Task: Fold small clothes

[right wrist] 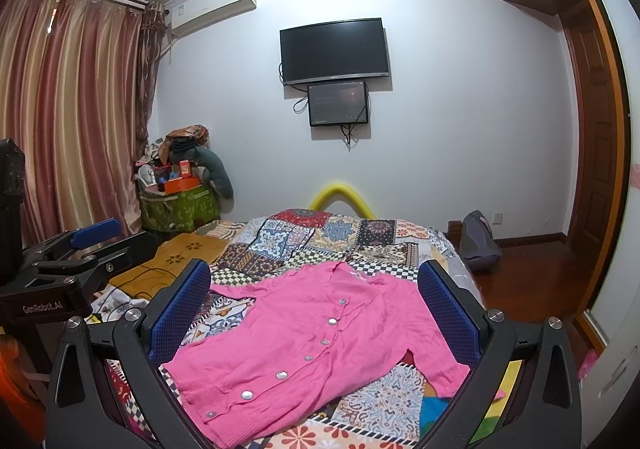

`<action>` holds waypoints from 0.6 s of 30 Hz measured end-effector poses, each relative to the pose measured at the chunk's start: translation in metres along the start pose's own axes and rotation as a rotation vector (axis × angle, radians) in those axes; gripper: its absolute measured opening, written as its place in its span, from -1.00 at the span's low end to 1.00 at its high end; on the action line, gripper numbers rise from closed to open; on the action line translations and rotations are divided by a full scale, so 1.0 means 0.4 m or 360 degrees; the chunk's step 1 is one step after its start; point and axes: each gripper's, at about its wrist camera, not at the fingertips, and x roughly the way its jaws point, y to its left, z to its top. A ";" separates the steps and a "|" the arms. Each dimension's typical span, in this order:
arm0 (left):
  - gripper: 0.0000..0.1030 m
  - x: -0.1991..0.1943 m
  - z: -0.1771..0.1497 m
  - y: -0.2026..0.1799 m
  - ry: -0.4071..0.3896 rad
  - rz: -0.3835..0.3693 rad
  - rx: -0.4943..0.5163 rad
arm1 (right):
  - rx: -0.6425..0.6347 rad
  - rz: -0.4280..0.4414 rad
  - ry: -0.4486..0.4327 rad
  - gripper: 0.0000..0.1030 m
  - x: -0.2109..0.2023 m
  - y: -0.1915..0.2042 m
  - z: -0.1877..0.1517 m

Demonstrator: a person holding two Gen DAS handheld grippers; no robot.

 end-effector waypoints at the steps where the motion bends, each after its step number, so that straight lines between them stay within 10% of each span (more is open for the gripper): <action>1: 1.00 0.001 0.000 -0.003 -0.0001 0.0003 0.0004 | 0.0000 0.0000 0.0001 1.00 0.000 0.000 0.000; 18: 1.00 0.009 -0.001 -0.008 0.0005 0.0006 -0.0021 | 0.0004 0.0001 0.0011 1.00 0.006 -0.003 -0.003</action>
